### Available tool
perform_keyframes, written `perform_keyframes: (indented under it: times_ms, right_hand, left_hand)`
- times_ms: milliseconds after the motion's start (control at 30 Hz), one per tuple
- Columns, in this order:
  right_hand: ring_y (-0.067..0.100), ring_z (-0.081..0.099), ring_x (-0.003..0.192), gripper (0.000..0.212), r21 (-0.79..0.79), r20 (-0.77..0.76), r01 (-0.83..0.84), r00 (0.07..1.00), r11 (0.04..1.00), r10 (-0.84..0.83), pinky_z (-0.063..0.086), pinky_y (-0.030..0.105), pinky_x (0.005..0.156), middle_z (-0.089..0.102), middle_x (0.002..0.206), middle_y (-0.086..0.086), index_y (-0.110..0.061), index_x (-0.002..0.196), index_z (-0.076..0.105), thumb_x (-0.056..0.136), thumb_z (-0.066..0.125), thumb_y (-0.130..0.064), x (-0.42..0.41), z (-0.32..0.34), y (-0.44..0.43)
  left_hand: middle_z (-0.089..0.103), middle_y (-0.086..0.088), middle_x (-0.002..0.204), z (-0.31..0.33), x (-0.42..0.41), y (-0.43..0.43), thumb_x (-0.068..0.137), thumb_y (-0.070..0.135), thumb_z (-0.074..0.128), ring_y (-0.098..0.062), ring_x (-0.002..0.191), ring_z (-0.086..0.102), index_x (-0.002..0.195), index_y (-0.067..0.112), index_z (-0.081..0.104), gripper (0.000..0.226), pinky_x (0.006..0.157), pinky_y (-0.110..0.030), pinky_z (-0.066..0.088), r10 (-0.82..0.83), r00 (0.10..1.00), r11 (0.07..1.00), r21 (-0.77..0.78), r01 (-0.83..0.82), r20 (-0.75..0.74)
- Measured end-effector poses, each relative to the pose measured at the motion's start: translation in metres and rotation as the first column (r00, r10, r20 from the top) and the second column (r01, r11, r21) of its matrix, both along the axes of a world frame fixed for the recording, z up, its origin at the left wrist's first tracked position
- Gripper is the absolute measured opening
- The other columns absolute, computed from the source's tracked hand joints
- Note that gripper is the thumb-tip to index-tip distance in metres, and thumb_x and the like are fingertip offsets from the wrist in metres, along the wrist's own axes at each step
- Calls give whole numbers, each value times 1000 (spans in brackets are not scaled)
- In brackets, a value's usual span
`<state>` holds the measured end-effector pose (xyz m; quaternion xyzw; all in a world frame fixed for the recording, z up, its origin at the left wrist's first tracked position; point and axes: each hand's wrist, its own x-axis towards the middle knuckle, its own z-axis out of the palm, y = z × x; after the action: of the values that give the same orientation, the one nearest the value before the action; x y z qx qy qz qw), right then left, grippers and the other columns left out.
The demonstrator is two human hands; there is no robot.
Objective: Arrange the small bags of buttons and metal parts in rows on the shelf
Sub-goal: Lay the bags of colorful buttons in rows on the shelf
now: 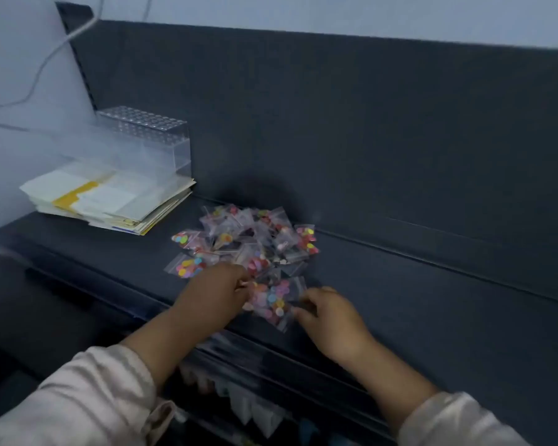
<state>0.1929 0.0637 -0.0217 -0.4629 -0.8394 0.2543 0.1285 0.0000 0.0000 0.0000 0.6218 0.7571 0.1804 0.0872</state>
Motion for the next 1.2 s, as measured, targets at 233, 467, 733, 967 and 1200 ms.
perform_keyframes:
  times_ms: [233, 467, 733, 967, 1200]
  right_hand:
    - [22, 56, 88, 29, -30, 125, 125, 985, 992, -120, 46, 30, 73, 46, 95, 1, -16, 92, 58, 87, 58, -44, -25, -8, -1]
    - [21, 56, 96, 19, -88, 154, 181, 974, 980, -166, 46, 29, 79, 50, 107, 2, -21, 90, 56, 81, 66, -34, -39, -7, 3]
    - [11, 50, 68, 29, -140, 69, 239, 970, 961, -231, 37, 27, 60, 51, 75, -5, -22, 64, 43, 82, 66, -24, -32, -9, 9]
    - [16, 46, 57, 21, -490, -369, 265, 800, 830, -473, 38, 27, 57, 55, 63, 9, -12, 70, 52, 81, 65, 1, -12, -2, 6]
    - [20, 63, 66, 17, -680, -499, 219, 561, 700, -660, 53, 33, 71, 65, 74, 11, -8, 76, 56, 83, 58, 7, -2, 6, 3]
  left_hand:
    - [56, -6, 109, -14, -18, 24, 92, 27, 55, -21, 99, 54, 115, 17, 62, 26, 79, -28, 44, -118, 991, 991, -67, 113, -67]
    - [45, 1, 99, -18, -31, 39, 87, 28, 59, -18, 102, 49, 106, 23, 64, 20, 75, -25, 38, -251, 965, 959, -156, 237, -81]
    - [43, 9, 96, -16, -35, 41, 86, 31, 58, -10, 96, 46, 101, 26, 65, 17, 74, -23, 36, -340, 940, 929, -145, 339, 19]
    - [49, 10, 89, -22, -36, 37, 77, 23, 69, -1, 81, 46, 78, 23, 61, 9, 69, -19, 41, -389, 913, 915, -66, 399, 124]
    - [59, 2, 62, -7, -28, 41, 82, 20, 70, -6, 55, 53, 70, 17, 56, 18, 57, -27, 45, -240, 825, 957, -17, 289, 511]
